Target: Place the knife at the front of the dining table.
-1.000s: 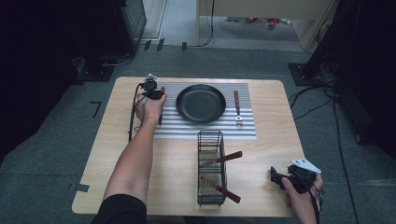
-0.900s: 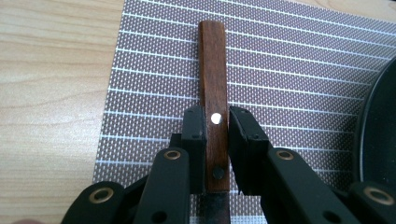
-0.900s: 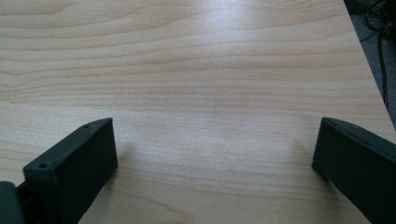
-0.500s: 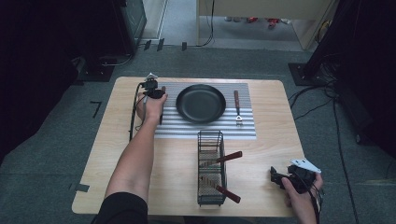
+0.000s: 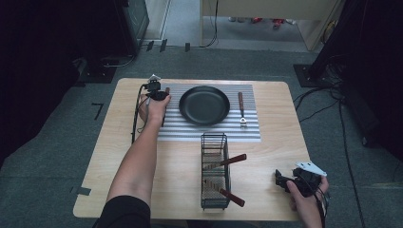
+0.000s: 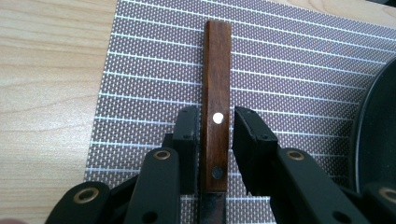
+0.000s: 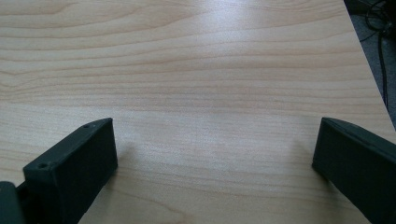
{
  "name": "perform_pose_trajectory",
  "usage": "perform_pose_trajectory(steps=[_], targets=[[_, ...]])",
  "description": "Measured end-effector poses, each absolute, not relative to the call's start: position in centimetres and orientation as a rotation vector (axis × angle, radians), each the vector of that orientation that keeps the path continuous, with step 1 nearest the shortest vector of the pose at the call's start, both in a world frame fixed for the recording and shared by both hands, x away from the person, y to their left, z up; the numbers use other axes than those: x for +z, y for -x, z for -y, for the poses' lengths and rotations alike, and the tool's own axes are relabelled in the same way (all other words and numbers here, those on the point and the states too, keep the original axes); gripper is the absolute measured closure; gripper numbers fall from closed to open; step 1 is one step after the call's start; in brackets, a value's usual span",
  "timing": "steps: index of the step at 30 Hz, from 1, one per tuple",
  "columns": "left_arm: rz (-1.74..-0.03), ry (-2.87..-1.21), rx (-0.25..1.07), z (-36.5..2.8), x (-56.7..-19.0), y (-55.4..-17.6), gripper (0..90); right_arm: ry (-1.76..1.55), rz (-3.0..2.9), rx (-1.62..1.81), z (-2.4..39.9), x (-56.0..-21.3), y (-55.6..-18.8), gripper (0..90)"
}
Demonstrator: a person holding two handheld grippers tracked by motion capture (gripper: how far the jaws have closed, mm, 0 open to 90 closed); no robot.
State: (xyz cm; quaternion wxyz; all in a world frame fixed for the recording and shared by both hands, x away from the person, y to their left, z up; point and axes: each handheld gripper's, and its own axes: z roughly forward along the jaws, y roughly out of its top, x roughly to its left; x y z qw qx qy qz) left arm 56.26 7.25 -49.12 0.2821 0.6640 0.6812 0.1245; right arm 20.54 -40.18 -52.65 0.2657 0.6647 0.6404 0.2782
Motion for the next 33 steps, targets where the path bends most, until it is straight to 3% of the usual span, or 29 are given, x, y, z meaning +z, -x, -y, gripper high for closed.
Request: perform_pose_trajectory(steps=[28, 31, 33], targets=[[-1.753, -1.771, 0.285, -8.8, -48.5, -53.7, 68.5, -1.795, -1.730, 0.750, 40.2, -52.7, -20.5, 0.0], [-1.695, -1.754, 0.290, -8.9, -48.2, -53.0, 62.7, -1.795, -1.730, 0.750, 40.2, -52.7, -20.5, 0.0], [-1.643, -1.748, 0.290, -9.1, -48.2, -52.6, 50.7, -1.796, -1.729, 0.751, 40.2, -52.7, -20.5, 0.0]])
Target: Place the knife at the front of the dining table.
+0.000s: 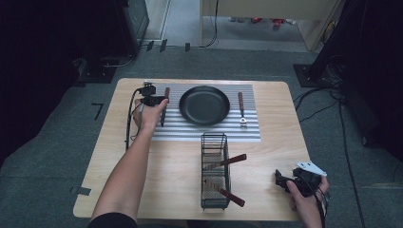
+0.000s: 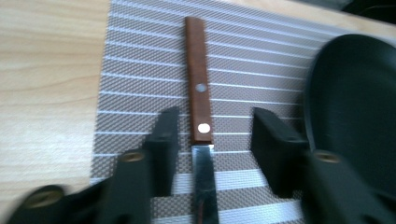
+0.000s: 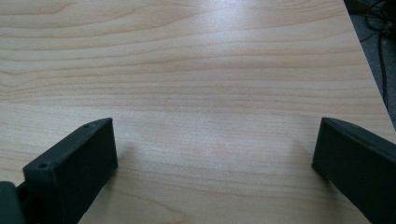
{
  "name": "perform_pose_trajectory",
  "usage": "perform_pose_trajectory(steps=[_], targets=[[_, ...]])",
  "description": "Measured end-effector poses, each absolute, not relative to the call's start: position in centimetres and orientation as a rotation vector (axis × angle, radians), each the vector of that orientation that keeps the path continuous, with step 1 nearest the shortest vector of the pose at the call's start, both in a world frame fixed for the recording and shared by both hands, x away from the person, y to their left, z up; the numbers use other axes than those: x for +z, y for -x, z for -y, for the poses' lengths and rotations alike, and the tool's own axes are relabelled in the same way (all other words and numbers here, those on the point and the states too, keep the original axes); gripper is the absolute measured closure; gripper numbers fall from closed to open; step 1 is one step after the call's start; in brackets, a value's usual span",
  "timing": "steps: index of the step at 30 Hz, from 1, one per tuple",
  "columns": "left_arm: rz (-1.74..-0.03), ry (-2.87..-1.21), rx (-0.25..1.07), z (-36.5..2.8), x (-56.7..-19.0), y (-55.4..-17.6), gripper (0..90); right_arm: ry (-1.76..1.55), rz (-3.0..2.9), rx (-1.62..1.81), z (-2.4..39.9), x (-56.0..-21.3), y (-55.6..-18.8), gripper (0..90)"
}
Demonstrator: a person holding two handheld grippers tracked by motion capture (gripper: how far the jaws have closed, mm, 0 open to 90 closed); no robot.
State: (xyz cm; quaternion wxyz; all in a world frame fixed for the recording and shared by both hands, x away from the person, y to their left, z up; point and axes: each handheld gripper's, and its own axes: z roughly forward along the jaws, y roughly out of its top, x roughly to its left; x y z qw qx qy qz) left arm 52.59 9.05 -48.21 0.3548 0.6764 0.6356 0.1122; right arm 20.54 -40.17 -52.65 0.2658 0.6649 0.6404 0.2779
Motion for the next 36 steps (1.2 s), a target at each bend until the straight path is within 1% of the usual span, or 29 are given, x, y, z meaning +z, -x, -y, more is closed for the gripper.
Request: perform_pose_trajectory(steps=[2, 4, 6, 10, 16, 18, 26, 36], targets=[[-1.613, -1.769, 0.303, -9.1, -48.1, -52.1, 41.3, -1.795, -1.730, 0.750, 40.2, -52.7, -20.5, 0.0], [-1.611, -1.771, 0.335, -9.2, -48.0, -51.5, 35.4, -1.795, -1.730, 0.750, 40.2, -52.7, -20.5, 0.0], [-1.618, -1.740, 0.332, -9.5, -47.9, -50.9, 29.4, -1.796, -1.730, 0.750, 40.2, -52.7, -20.5, 0.0], [-1.626, -1.739, 0.363, -9.8, -47.4, -49.8, 22.7, -1.795, -1.730, 0.750, 40.2, -52.7, -20.5, 0.0], [-1.582, -1.705, 0.393, -10.4, -46.2, -47.6, 16.6, -1.795, -1.730, 0.750, 40.2, -52.7, -20.5, 0.0], [-1.564, -1.710, 0.423, -10.6, -45.9, -46.6, 13.5, -1.795, -1.730, 0.750, 40.2, -52.7, -20.5, 0.0], [-1.504, -1.745, 0.459, -11.5, -45.8, -42.9, 13.5, -1.795, -1.729, 0.750, 40.2, -52.7, -20.5, 0.0], [-1.458, -1.765, 0.480, -12.9, -45.7, -38.7, 11.1, -1.795, -1.730, 0.750, 40.2, -52.7, -20.5, 0.0]])
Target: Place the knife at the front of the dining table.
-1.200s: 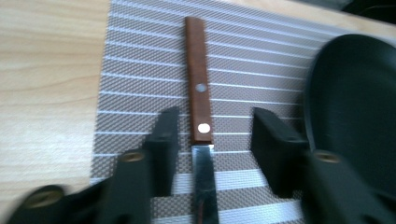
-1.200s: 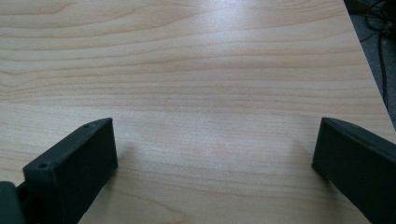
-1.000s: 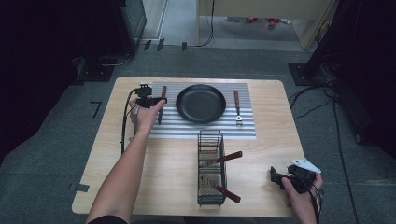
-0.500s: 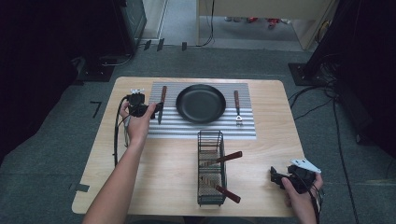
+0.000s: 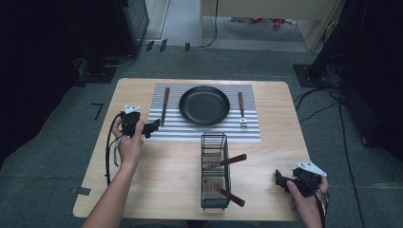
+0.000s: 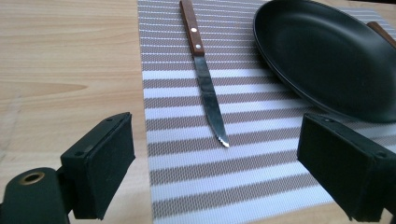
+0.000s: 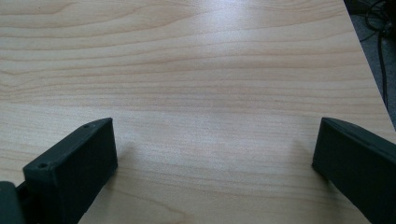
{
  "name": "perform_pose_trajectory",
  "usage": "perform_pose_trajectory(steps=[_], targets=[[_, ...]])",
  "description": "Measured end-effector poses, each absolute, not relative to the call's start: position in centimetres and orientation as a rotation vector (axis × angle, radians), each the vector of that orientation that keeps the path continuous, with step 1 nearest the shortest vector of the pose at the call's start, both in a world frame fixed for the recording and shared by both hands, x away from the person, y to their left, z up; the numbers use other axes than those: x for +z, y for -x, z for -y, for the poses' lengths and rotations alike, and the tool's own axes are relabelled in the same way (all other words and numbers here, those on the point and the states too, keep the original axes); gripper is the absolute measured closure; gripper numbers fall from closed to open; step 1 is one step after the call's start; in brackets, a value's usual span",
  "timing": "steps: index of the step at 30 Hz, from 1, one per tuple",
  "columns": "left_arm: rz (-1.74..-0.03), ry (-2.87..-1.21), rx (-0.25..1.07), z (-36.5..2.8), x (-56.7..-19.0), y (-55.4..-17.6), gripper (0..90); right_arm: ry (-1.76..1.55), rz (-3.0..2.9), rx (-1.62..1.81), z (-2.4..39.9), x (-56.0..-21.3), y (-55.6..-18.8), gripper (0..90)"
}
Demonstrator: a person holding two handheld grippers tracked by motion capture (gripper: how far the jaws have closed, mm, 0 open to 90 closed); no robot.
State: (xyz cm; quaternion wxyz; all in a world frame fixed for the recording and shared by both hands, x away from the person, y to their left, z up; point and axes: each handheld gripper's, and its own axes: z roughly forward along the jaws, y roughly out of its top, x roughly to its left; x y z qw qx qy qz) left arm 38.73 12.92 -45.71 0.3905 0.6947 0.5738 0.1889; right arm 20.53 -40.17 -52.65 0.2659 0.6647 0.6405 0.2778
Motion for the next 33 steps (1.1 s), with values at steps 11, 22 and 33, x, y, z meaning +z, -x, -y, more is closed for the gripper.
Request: perform_pose_trajectory(steps=[11, 22, 33], targets=[[-1.438, -1.775, 0.484, -14.8, -46.1, -34.6, 9.1, -1.795, -1.730, 0.750, 40.2, -52.7, -20.5, 0.0], [-1.472, -1.762, 0.480, -17.6, -47.6, -31.1, 1.9, -1.794, -1.730, 0.750, 40.2, -52.7, -20.5, 0.0], [-1.522, -1.782, 0.500, -20.1, -49.9, -27.5, 0.0, -1.795, -1.730, 0.750, 40.2, -52.7, -20.5, 0.0]])
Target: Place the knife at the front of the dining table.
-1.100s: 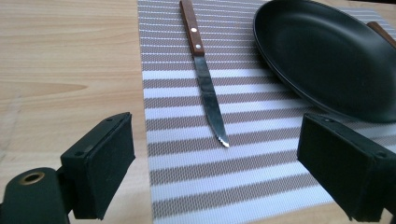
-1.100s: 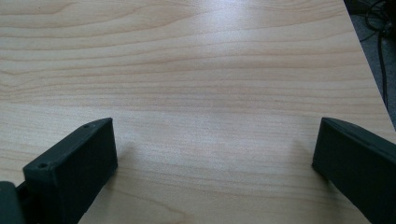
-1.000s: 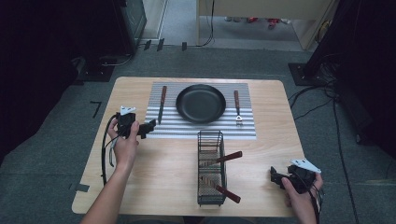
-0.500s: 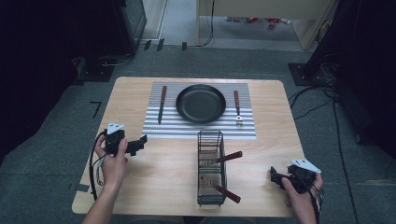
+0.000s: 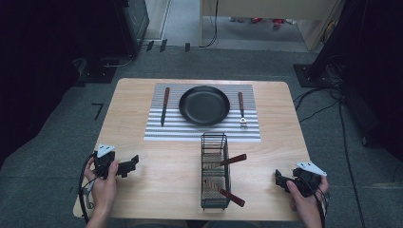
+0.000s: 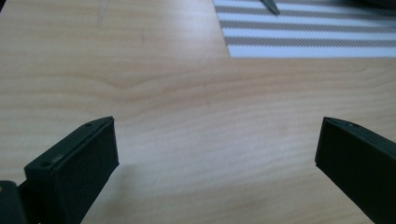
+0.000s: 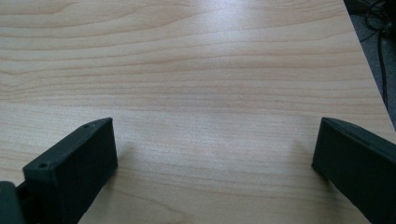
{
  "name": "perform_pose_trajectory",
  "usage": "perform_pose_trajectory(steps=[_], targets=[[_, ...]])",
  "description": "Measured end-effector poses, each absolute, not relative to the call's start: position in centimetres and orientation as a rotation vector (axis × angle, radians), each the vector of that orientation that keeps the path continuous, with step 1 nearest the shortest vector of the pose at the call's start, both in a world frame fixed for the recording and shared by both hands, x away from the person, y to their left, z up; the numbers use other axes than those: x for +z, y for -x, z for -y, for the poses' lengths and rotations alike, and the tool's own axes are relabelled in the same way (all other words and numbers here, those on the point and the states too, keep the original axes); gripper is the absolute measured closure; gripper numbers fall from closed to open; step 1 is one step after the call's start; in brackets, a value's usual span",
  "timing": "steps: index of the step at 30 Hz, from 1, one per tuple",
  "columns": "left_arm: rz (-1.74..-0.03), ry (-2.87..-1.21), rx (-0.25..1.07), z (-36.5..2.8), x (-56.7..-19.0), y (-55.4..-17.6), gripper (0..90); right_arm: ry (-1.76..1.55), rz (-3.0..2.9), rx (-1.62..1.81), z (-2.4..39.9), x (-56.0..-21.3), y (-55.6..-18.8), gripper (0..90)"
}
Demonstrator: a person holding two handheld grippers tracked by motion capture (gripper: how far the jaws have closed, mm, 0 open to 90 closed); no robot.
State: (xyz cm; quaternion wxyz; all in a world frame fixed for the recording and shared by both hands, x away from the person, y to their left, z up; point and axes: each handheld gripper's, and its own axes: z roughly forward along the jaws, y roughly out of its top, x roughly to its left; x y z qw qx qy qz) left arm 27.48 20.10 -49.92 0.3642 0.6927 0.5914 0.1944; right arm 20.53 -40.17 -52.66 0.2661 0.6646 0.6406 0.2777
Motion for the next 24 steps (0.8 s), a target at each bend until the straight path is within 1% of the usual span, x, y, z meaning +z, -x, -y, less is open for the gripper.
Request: perform_pose_trajectory(steps=[3, 7, 10, 12, 18, 21, 24], targets=[[-1.528, -1.798, 0.509, -20.8, -50.3, -26.7, 0.0, -1.794, -1.730, 0.750, 40.2, -52.7, -20.5, 0.0], [-1.525, -1.819, 0.568, -21.8, -50.4, -25.9, 0.0, -1.794, -1.730, 0.749, 40.2, -52.7, -20.5, 0.0], [-1.530, -1.828, 0.588, -22.4, -51.0, -25.2, 0.0, -1.795, -1.729, 0.750, 40.2, -52.7, -20.5, 0.0], [-1.536, -1.841, 0.578, -22.5, -51.4, -25.2, 0.0, -1.795, -1.729, 0.750, 40.2, -52.7, -20.5, 0.0], [-1.543, -1.856, 0.597, -21.8, -51.9, -25.5, 0.0, -1.794, -1.730, 0.749, 40.2, -52.7, -20.5, 0.0], [-1.547, -1.908, 0.644, -21.0, -51.9, -25.7, 0.0, -1.794, -1.730, 0.750, 40.2, -52.7, -20.5, 0.0], [-1.519, -1.924, 0.631, -20.8, -51.9, -25.7, 0.0, -1.796, -1.729, 0.751, 40.2, -52.7, -20.5, 0.0]])
